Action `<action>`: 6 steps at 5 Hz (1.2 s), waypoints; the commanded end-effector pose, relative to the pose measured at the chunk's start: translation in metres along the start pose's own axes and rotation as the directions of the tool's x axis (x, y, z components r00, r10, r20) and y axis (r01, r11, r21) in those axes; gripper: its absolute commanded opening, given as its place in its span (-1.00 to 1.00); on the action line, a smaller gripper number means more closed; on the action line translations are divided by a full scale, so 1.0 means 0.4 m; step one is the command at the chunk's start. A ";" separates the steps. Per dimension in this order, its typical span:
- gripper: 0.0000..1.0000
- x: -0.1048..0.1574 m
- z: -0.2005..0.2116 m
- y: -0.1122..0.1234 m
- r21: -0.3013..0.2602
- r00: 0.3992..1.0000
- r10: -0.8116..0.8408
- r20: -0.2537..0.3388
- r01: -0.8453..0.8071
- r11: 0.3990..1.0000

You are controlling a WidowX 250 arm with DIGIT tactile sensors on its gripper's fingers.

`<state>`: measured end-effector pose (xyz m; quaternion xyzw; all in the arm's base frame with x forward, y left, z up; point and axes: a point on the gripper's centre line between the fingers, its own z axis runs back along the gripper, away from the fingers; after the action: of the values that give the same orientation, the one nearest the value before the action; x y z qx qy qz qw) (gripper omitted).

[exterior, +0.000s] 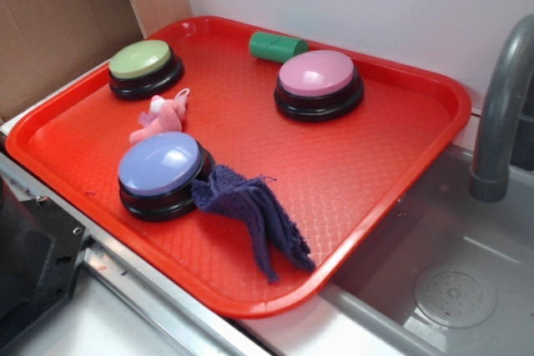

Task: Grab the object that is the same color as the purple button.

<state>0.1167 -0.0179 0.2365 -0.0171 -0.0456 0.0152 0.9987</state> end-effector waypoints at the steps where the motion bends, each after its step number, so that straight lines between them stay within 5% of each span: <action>1: 1.00 0.000 0.000 0.000 0.000 1.000 0.000 0.000 0.000 1.000; 2: 1.00 0.042 -0.053 -0.015 -0.050 0.984 -0.176 0.011 0.177 0.983; 3: 1.00 0.082 -0.111 -0.037 -0.093 0.910 -0.411 0.059 0.415 0.905; 4: 1.00 0.101 -0.161 -0.066 -0.033 0.819 -0.568 0.082 0.571 0.820; 6: 1.00 0.110 -0.308 -0.162 -0.149 0.516 -0.811 0.274 0.856 0.494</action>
<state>0.1719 -0.0788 0.1102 -0.1312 -0.1111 -0.4710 0.8652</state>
